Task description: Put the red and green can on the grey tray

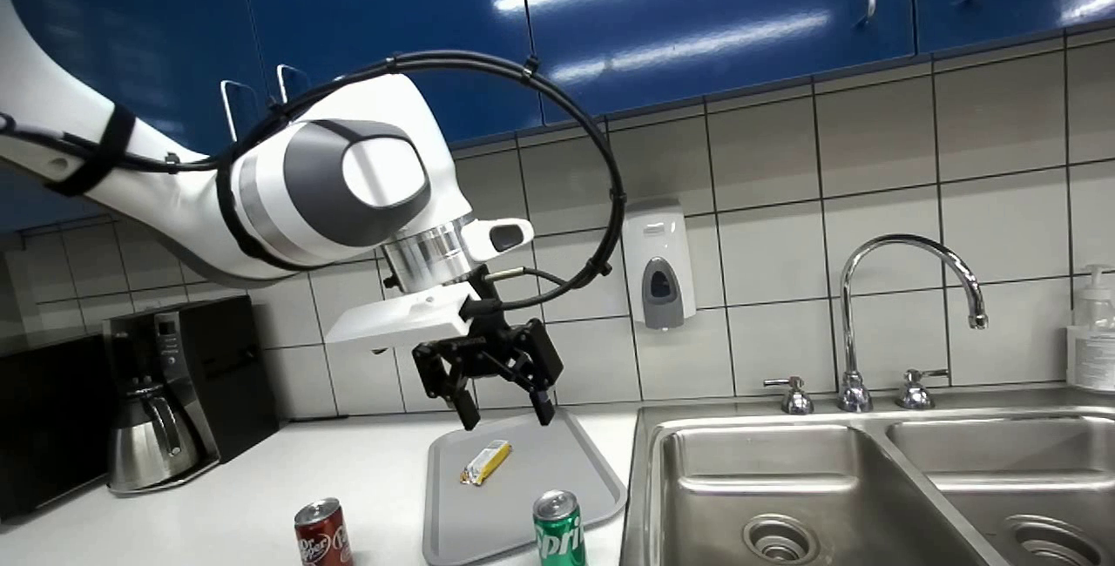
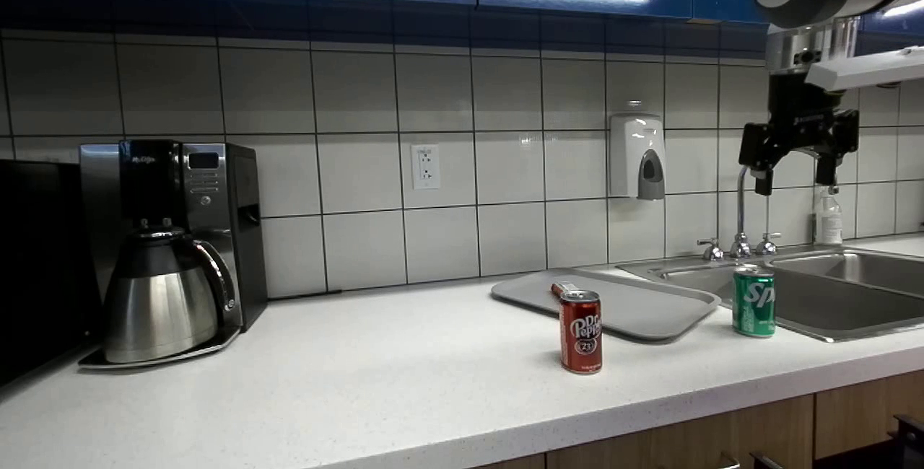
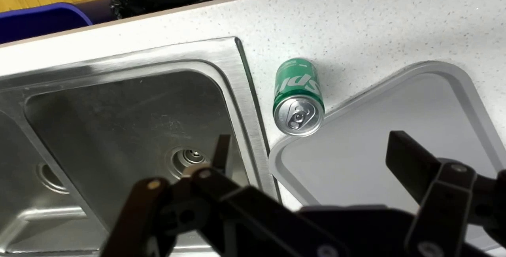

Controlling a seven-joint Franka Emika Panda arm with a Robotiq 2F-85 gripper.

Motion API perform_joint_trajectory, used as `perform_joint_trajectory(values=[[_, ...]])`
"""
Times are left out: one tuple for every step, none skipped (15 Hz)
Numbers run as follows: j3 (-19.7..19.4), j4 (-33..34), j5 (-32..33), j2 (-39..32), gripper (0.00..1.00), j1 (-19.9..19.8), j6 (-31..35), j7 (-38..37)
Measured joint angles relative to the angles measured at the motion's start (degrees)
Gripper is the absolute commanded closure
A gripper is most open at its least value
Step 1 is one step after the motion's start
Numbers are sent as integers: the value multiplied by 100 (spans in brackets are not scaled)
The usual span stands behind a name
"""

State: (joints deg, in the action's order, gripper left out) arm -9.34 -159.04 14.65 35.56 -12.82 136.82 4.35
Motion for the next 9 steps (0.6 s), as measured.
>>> perform_joint_trajectory(values=[[0, 0, 0, -109, 0, 0, 86, -9], [0, -1, 0, -225, 0, 0, 175, -24], [0, -3, 0, -347, 0, 0, 269, -44], [0, -3, 0, -467, 0, 0, 355, -61], [0, -4, 0, -597, 0, 0, 450, -80], [0, -4, 0, -719, 0, 0, 533, -96], [0, -5, 0, -837, 0, 0, 612, -111], [0, -5, 0, -958, 0, 0, 696, -129], [1, -5, 0, -1069, 0, 0, 766, -149]])
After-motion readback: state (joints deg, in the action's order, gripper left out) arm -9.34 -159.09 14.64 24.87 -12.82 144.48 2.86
